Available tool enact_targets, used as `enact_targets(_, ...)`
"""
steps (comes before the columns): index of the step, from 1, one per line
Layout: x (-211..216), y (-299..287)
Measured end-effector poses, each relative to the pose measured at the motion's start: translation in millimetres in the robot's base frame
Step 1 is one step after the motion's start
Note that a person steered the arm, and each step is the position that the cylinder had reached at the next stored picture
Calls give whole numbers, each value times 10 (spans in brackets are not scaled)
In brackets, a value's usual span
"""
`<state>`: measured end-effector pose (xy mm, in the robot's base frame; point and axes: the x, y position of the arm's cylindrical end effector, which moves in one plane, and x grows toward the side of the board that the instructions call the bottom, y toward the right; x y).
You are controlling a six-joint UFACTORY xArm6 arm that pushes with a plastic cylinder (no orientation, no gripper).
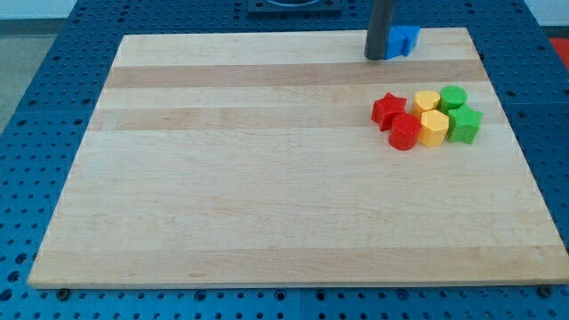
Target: Slide the blue cube and the blue triangle to the top right
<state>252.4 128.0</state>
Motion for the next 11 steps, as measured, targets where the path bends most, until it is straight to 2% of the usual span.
enact_targets(9,-564,47)
enact_targets(11,-602,212)
